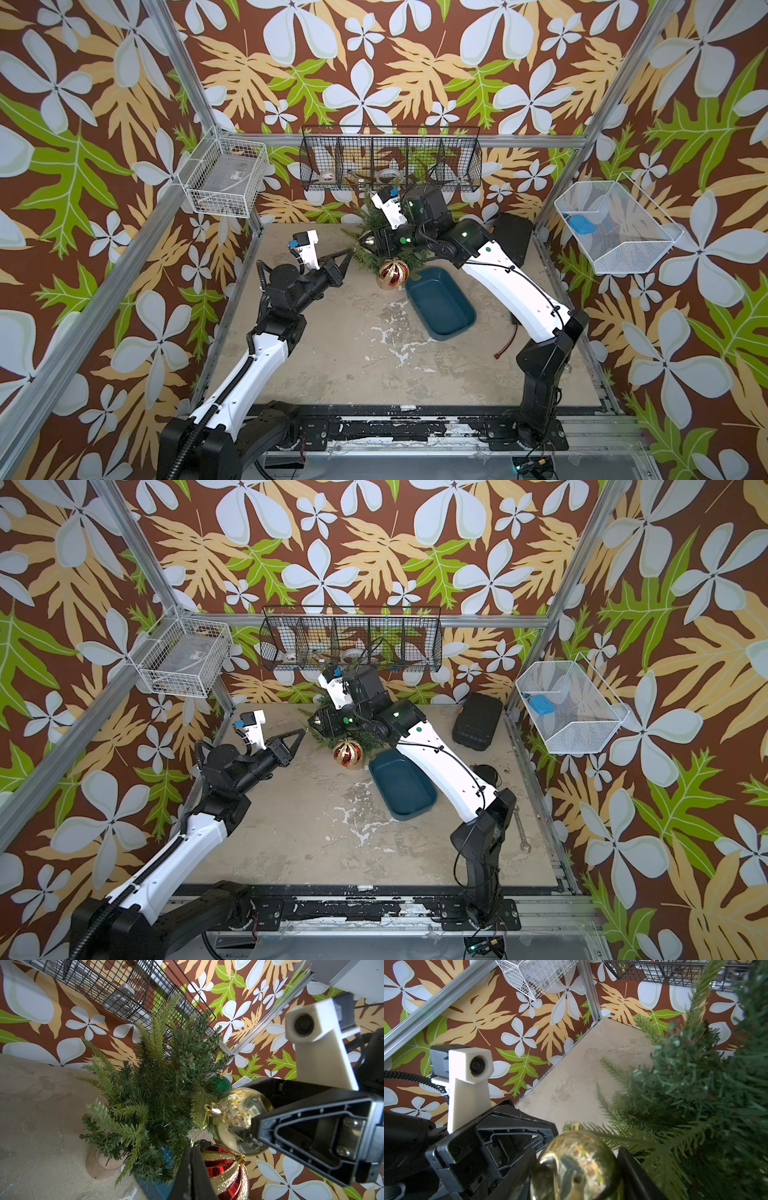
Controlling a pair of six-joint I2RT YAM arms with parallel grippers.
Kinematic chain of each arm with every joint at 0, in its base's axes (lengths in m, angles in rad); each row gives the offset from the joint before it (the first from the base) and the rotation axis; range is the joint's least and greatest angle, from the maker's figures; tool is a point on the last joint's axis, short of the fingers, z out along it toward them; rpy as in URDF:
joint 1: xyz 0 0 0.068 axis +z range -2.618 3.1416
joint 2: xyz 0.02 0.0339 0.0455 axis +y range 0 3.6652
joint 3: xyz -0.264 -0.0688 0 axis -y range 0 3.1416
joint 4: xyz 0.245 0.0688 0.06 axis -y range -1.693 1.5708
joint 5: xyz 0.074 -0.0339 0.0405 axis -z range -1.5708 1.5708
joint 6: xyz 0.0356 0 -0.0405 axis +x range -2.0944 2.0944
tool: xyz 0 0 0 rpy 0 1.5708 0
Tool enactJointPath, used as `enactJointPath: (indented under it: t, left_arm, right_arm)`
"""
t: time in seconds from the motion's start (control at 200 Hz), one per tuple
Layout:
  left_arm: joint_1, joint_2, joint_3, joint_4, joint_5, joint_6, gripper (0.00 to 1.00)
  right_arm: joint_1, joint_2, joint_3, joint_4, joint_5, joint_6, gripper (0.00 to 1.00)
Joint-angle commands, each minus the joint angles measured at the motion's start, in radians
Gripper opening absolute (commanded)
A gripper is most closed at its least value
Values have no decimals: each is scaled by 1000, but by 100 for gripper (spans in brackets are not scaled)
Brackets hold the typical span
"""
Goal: Decorate the small christmas tree with ornaments
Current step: Hang an ornament on the christmas tree.
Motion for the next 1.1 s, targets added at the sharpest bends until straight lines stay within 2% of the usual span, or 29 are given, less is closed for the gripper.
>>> enactJointPath:
  t: [0.0,1.096]
  left_arm:
    - [1,-9,0,46,10,-10,0]
    - [1,-52,8,-1,-58,20,0]
  right_arm:
    - [4,1,-1,-8,-8,-10,59]
    - [11,9,42,-1,-36,-2,59]
